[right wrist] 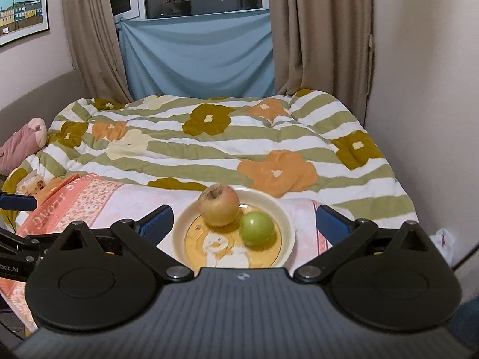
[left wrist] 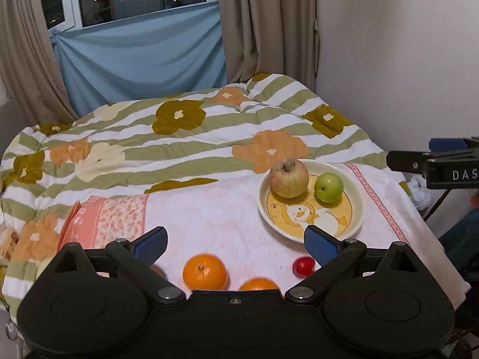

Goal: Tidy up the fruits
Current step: 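Open both tools and lift them away from the bowl, then grasp the second green apple with the left tool while the right tool grasps a tangerine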

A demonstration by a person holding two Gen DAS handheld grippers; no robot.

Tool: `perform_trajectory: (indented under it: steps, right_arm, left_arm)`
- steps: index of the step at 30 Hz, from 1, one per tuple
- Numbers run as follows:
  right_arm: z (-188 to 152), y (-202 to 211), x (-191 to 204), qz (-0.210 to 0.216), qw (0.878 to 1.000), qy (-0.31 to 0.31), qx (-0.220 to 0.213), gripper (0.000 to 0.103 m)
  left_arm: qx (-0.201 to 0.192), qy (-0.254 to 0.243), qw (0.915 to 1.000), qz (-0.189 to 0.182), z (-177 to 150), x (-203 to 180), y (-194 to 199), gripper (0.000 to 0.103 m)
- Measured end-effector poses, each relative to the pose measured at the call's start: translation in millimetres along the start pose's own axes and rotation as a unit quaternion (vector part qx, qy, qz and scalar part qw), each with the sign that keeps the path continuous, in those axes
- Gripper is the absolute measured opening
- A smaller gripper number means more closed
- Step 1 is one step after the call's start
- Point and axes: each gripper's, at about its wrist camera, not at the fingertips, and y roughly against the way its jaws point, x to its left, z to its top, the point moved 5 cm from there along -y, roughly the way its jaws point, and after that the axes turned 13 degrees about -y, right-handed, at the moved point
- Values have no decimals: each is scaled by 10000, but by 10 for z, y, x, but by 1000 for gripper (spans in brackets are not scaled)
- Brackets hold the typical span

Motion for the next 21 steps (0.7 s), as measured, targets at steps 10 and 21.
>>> perform_trajectory:
  steps: [10, 21]
  right_arm:
    - [-558, 546, 311, -225, 9997, 26, 76, 103]
    - [-1212, 599, 447, -335, 9991, 68, 264, 103]
  left_arm:
    - [-32, -102, 9999, -86, -502, -1, 411, 101]
    - [62, -565, 9958, -724, -1004, -289, 292, 99]
